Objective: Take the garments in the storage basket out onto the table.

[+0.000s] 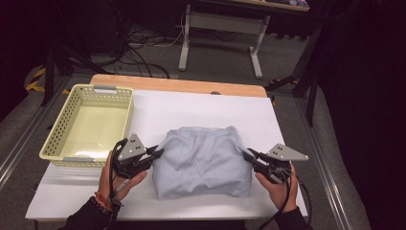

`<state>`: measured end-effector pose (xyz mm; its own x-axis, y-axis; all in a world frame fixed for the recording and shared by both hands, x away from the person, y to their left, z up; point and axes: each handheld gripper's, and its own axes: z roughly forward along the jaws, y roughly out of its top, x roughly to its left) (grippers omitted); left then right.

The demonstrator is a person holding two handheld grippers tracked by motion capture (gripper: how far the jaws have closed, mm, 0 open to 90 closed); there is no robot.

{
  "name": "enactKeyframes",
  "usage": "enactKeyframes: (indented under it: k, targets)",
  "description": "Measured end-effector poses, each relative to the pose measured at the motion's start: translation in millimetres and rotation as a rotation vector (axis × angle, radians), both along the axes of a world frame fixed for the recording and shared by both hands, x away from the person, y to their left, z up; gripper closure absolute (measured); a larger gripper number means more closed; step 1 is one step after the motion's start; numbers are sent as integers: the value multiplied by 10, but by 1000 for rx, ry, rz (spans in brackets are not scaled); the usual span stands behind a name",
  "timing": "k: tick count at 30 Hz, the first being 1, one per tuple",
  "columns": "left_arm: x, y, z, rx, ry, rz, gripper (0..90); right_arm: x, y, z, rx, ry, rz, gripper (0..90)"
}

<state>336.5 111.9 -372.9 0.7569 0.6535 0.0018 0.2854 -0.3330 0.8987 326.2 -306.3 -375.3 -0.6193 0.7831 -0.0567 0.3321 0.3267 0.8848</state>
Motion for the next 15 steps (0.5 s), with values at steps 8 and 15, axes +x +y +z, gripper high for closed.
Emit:
enactKeyframes:
  k: [8, 15]
  targets:
    - [352, -156, -24, 64, 5, 68, 771, 300, 49, 28, 6, -16, -56, 754]
    - [536, -143, -107, 62, 25, 205, 549, 540, 119, -107, -18, -2, -112, 579]
